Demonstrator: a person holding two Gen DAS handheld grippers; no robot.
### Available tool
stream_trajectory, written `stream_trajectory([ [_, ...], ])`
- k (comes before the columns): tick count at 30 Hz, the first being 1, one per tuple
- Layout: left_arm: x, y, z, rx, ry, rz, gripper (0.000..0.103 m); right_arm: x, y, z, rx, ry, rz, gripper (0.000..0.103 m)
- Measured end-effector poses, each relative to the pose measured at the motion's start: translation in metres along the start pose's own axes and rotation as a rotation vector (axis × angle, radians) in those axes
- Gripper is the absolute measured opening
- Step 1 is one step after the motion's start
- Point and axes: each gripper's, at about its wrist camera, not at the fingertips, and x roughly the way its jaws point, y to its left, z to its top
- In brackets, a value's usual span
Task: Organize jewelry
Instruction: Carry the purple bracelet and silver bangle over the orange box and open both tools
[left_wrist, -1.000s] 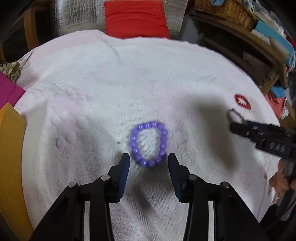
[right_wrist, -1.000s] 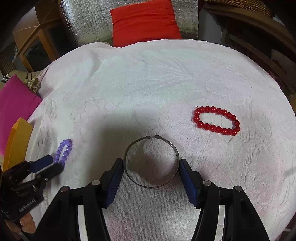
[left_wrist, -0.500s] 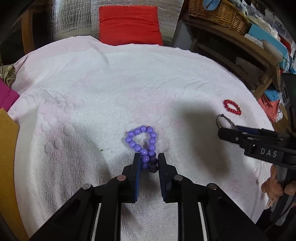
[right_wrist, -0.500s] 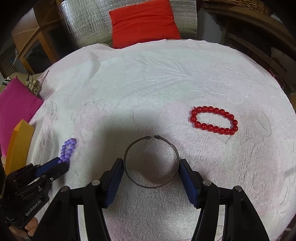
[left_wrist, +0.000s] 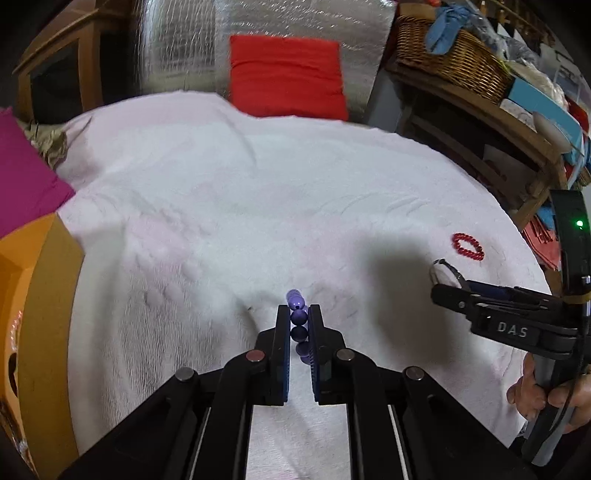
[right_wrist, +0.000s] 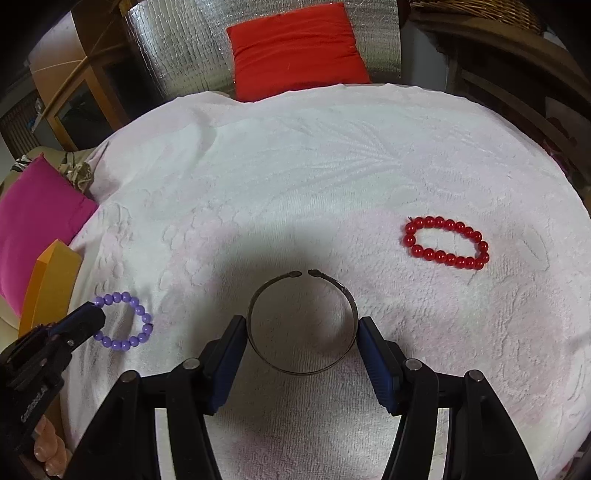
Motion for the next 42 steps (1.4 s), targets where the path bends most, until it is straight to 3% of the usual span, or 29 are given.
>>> stream_trajectory([
  [9, -0.012, 0.001, -0.001, -0.004, -0.026, -0.033, 0.009, -0.007, -0.002, 0.004, 0.018, -0.025, 0.018, 0.064],
  [17, -0.049, -0.002, 0.003, -0.018, -0.12, -0.022, 0.009, -0.021, 0.007, 0.003, 0.01, -0.065, 0.064, 0.064],
  [33, -0.137, 0.033, -0.016, -0.138, -0.288, 0.193, 0.009, -0.034, 0.062, -0.013, -0.035, -0.12, 0.145, 0.064],
  [42, -0.164, 0.065, -0.031, -0.2, -0.33, 0.252, 0.009, -0.046, 0.107, -0.019, -0.079, -0.148, 0.207, 0.064],
])
